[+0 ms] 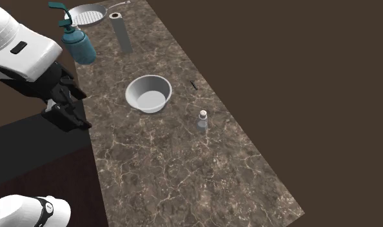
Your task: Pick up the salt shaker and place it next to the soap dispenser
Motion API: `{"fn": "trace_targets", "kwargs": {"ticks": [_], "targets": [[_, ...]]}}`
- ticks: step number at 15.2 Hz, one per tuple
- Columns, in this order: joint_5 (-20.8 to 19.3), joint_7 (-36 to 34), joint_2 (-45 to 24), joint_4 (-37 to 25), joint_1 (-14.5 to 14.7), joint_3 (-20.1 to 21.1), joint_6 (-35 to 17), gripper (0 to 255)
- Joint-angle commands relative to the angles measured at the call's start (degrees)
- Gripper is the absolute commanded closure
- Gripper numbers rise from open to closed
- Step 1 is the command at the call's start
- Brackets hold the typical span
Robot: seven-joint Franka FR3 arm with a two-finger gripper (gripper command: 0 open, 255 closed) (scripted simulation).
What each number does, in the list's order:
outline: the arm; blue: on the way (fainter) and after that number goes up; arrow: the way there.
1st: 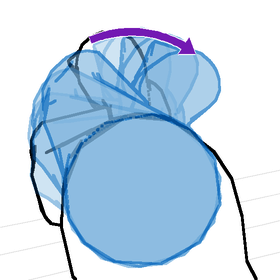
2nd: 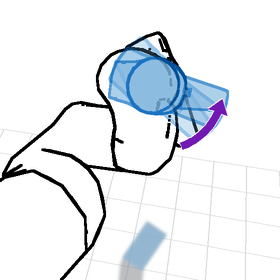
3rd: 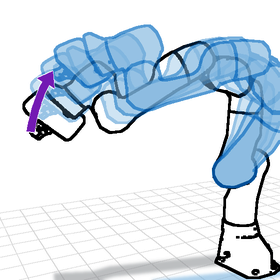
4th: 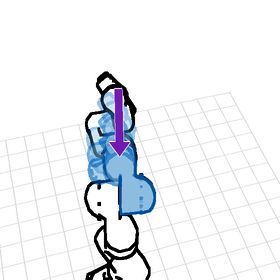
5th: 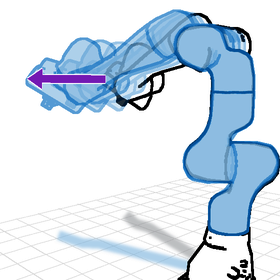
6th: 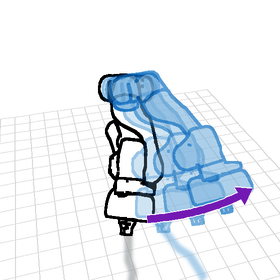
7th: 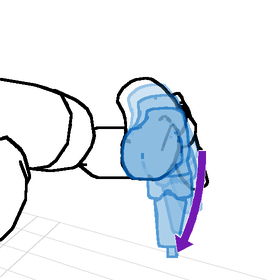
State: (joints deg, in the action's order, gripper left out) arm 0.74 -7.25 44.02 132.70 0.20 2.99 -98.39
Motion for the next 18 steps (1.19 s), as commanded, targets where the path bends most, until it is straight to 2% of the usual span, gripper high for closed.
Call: {"fn": "trace_targets", "kwargs": {"ticks": [1, 9, 18], "targets": [[0.0, 0.0, 0.0, 0.0, 0.0, 0.0, 0.0, 0], [0.72, 3.29, -12.47, 1.89, 0.04, -2.2, -15.59, 0], [3.34, 7.93, -30.29, -2.63, 0.65, -4.35, -30.1, 0]]}}
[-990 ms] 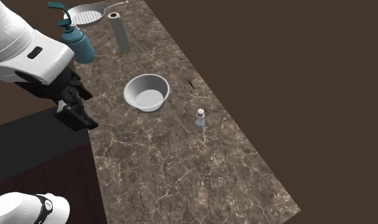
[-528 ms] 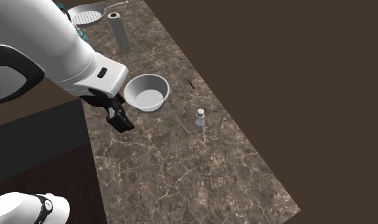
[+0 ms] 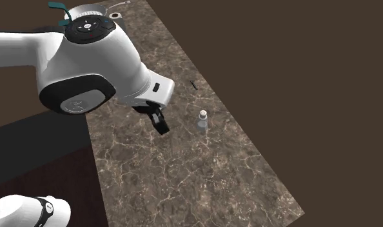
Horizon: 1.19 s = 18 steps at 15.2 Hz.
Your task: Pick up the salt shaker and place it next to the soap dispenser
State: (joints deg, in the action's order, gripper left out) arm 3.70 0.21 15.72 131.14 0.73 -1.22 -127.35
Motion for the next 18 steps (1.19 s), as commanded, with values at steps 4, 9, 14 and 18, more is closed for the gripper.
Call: {"fn": "trace_targets", "kwargs": {"ticks": [4, 9, 14, 18], "targets": [[2.42, 3.03, -10.54, -5.27, 0.45, -0.84, -5.94, 0], [5.54, 6.45, -21.46, -12.35, 0.41, -1.05, -10.24, 0], [7.98, 9.01, -30.65, -19.78, -0.18, -0.51, -12.33, 0], [8.39, 9.28, -32.99, -19.95, -0.1, -0.25, -14.51, 0]]}}
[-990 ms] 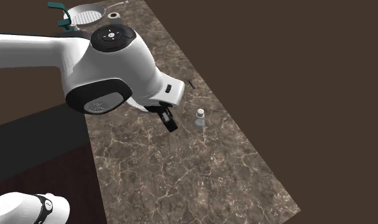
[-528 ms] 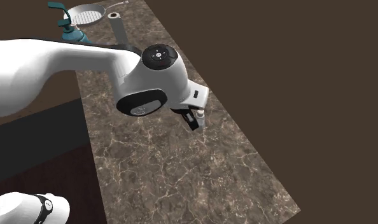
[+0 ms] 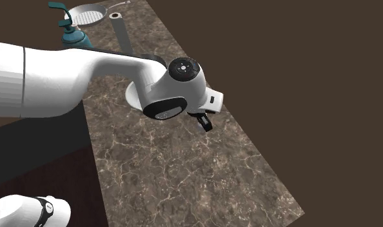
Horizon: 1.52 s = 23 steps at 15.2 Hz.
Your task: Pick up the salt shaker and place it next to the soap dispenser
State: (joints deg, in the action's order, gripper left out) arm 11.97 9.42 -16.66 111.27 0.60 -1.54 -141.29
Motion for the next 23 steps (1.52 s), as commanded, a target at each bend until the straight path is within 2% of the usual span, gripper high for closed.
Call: {"fn": "trace_targets", "kwargs": {"ticks": [1, 3, 11, 12, 23], "targets": [[0.22, 0.13, -1.21, -0.15, 0.05, 0.14, -1.1, 0], [0.49, 0.31, -2.8, -0.4, 0.09, 0.32, -2.44, 0], [0.49, 0.31, -2.79, -0.39, 0.09, 0.32, -2.44, 0], [0.49, 0.31, -2.79, -0.39, 0.09, 0.32, -2.44, 255], [0.19, -0.03, -1.92, -0.79, 0.16, 0.18, -1.19, 255]]}}
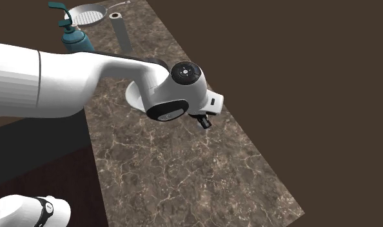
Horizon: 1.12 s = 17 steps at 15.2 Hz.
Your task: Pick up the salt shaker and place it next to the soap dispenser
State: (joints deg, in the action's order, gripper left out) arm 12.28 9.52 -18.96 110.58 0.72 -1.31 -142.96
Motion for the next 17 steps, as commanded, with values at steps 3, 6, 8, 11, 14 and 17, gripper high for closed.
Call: {"fn": "trace_targets", "kwargs": {"ticks": [3, 6, 8, 11, 14, 17], "targets": [[-0.54, -0.63, 1.6, -0.83, 0.11, -0.23, 2.4, 255], [-0.95, -1.11, 2.74, -1.65, 0.18, -0.39, 4.35, 255], [-1.21, -1.42, 3.46, -2.26, 0.21, -0.48, 5.66, 255], [-1.58, -1.86, 4.46, -3.28, 0.25, -0.6, 7.65, 255], [-1.93, -2.29, 5.36, -4.41, 0.27, -0.71, 9.67, 255], [-2.24, -2.7, 6.18, -5.66, 0.29, -0.8, 11.71, 255]]}}
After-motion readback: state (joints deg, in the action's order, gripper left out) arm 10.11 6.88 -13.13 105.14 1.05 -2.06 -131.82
